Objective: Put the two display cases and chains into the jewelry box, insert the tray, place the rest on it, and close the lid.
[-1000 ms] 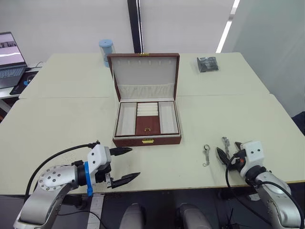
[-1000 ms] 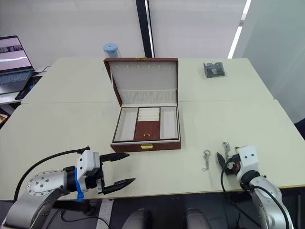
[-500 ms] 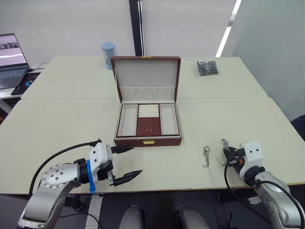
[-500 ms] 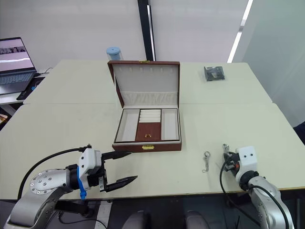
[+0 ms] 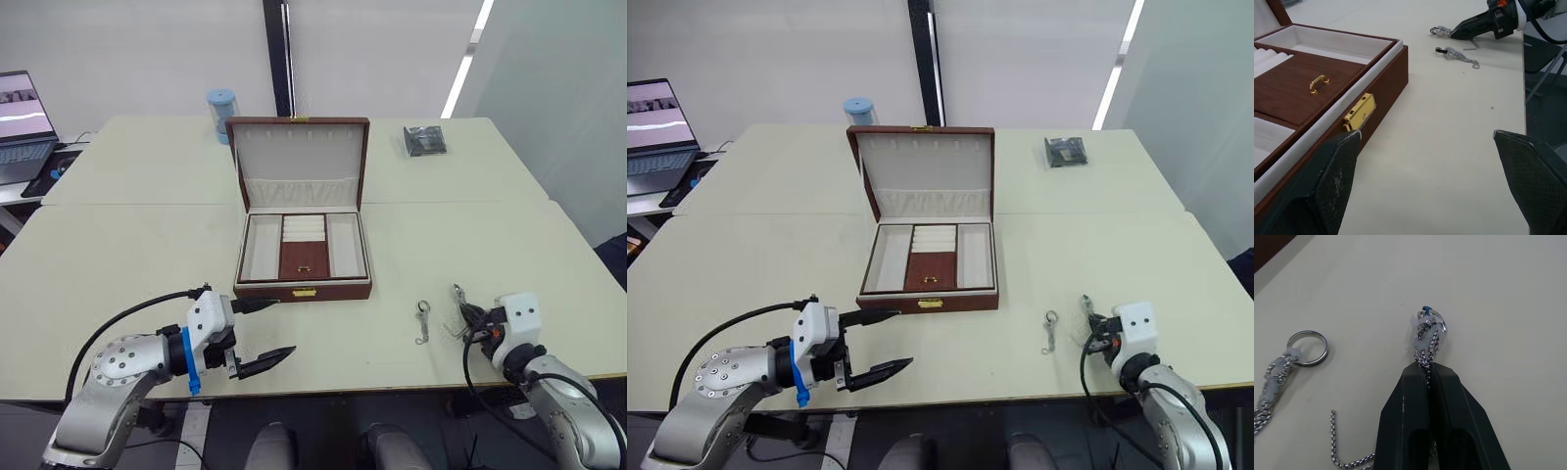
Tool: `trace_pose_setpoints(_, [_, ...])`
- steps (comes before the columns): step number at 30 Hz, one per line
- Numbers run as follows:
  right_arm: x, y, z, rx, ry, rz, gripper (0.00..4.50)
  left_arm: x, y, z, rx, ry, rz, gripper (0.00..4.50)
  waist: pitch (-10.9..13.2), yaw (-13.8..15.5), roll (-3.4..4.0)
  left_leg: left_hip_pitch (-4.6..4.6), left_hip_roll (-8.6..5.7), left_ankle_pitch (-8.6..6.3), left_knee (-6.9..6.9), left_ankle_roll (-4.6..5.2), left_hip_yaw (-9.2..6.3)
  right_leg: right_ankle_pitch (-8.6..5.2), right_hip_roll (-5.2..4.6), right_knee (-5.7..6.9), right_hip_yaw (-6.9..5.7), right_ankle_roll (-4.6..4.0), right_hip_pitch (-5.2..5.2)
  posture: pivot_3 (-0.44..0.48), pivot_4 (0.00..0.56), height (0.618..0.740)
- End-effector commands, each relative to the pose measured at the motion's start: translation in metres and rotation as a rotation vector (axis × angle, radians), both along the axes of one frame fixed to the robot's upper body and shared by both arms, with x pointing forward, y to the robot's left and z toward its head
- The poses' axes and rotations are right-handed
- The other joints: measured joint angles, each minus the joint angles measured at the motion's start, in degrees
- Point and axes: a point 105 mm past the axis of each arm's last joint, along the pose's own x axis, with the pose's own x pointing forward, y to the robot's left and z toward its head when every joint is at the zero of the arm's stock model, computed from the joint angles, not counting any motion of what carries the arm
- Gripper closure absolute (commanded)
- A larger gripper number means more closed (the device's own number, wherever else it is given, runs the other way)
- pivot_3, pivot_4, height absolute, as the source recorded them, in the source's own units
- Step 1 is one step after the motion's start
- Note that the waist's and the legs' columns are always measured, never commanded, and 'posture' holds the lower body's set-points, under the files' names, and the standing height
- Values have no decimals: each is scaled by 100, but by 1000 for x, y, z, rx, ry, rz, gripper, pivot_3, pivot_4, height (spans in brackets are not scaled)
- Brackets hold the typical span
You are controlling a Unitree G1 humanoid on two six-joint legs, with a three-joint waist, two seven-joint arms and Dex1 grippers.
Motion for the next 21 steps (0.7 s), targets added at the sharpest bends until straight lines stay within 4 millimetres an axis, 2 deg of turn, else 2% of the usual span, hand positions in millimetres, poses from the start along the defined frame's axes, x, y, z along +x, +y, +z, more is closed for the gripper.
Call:
trace_pose_setpoints(1, [2, 15, 26, 57, -112, 94, 4480, -3, -5, 3, -10, -26, -20, 0, 12, 2, 20, -1, -1, 0, 0, 0, 0, 0, 0, 0, 0, 0, -1, 0, 150, 740])
trace_pose_setpoints(8, [11, 46, 71, 136, -230, 287, 4480, -6, -2, -1, -19, -36, 23, 0, 26, -8, 42, -3, -1, 0, 0, 0, 4, 0, 2, 0, 4, 0, -7, 0, 150, 740])
trace_pose_setpoints(14, [23, 96, 109, 188, -275, 513, 4480, -6, 11, 3, -44, -81, 167, 0, 27, -11, 43, -7, 0, 0, 0, 0, 1, 0, 3, 0, 3, 0, -10, 0, 150, 740])
trace_pose_setpoints(21, [43, 143, 135, 222, -287, 690, 4480, -14, 24, 7, -86, -112, 358, 0, 28, -17, 43, -11, -1, 0, 0, 0, 2, 1, -1, -3, 3, 0, -14, 0, 150, 740])
